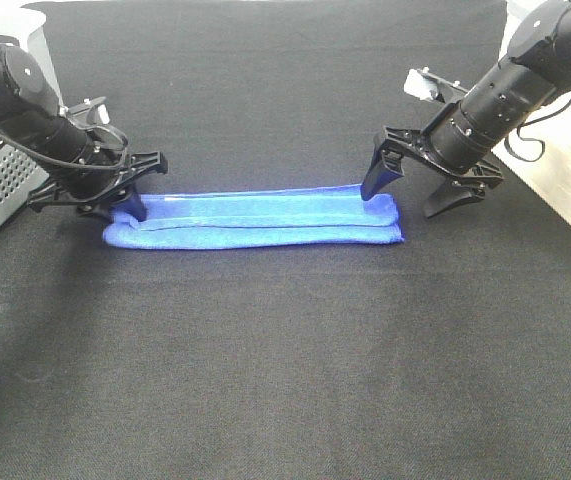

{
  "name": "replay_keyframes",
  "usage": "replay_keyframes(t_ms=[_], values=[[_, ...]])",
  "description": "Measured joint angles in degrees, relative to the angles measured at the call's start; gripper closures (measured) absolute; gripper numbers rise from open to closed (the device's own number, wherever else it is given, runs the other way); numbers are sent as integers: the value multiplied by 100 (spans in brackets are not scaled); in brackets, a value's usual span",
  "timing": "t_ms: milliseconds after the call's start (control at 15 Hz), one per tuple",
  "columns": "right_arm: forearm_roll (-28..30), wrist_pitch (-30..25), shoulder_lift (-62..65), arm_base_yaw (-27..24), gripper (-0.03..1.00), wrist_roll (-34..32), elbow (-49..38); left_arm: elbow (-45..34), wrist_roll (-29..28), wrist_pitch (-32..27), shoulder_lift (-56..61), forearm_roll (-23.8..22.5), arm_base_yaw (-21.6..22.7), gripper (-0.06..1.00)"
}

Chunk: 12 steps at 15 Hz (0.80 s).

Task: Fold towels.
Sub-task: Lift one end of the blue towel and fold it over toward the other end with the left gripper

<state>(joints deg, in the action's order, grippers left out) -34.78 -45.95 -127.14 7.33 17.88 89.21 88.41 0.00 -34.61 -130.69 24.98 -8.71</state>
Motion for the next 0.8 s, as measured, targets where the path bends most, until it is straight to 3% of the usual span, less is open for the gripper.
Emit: replay_keyframes(t_ms=[133, 333, 400, 533, 667, 800], values=[[0, 0, 0, 0, 8, 0, 0, 6, 0, -23, 34, -178, -17, 90], [0, -6, 0, 0, 8, 0, 0, 298, -567, -779, 269, -1576, -17, 90], [0, -6, 0, 0, 8, 0, 0, 298, -567, -779, 269, -1576, -17, 90], [0, -52, 0, 0, 8, 0, 0, 670, -934, -1312, 504, -2246, -34, 90], [0, -178, 0, 0, 8, 0, 0, 1272, -1060, -2183, 619, -2372, -246, 90], [0, -258, 0, 0, 8, 0, 0, 1644, -1278, -2555, 619, -2023, -682, 90]])
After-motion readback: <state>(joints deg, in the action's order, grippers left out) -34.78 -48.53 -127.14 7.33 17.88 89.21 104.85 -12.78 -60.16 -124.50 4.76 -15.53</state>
